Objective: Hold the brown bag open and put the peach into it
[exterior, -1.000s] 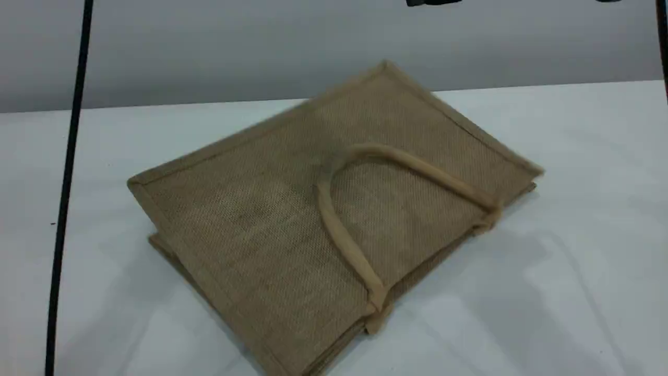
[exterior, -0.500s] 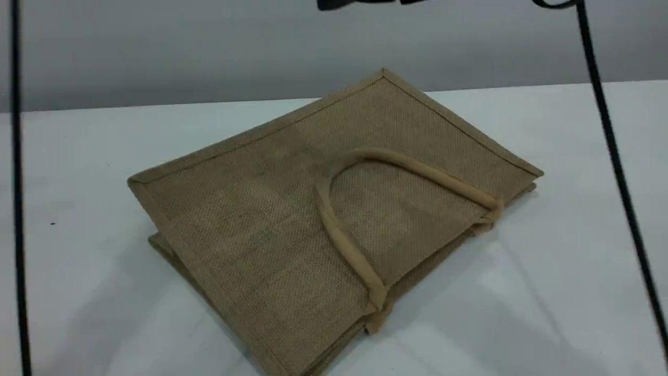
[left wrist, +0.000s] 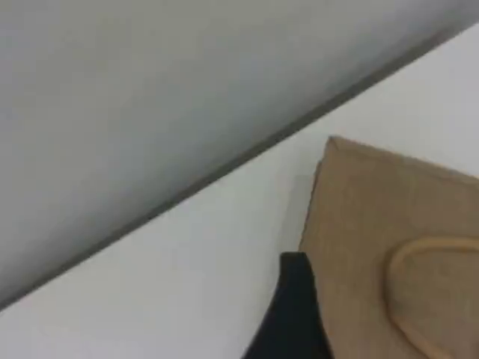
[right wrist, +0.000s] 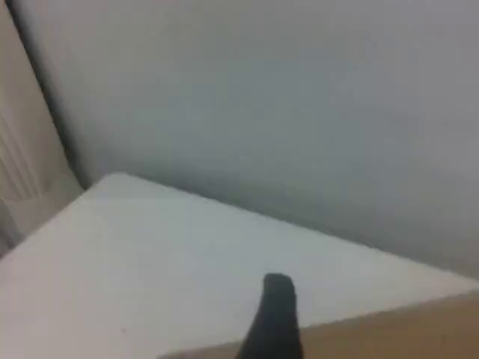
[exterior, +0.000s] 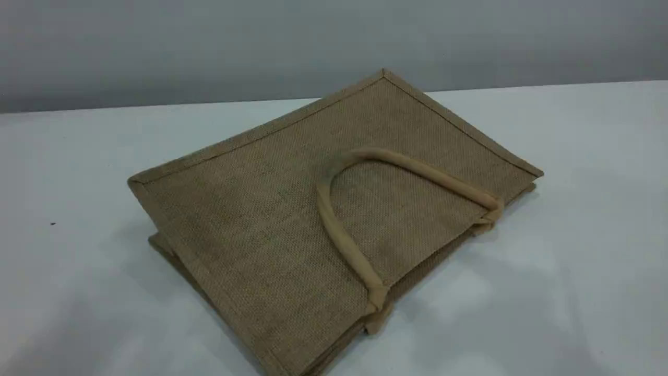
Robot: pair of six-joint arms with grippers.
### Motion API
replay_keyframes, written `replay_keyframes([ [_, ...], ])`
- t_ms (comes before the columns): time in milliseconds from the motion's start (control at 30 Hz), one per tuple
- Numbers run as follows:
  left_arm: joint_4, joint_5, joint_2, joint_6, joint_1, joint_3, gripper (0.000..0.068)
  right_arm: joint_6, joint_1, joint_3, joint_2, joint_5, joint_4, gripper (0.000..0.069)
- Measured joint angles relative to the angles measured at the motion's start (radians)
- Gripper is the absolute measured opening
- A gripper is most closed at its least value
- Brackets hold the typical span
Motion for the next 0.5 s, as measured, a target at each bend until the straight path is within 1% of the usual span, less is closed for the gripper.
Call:
replay_keyframes([
  [233, 0.000, -0.001, -0.255, -0.053, 0.000, 0.285, 0.0547, 0.000, 0.000, 0.068, -0.140, 0.000, 0.000, 0.0563],
  [500, 0.000, 0.000, -0.609, -0.093, 0.000, 0.622, 0.0547, 0.000, 0.000, 0.165, -0.301, 0.006, 0.000, 0.0563],
])
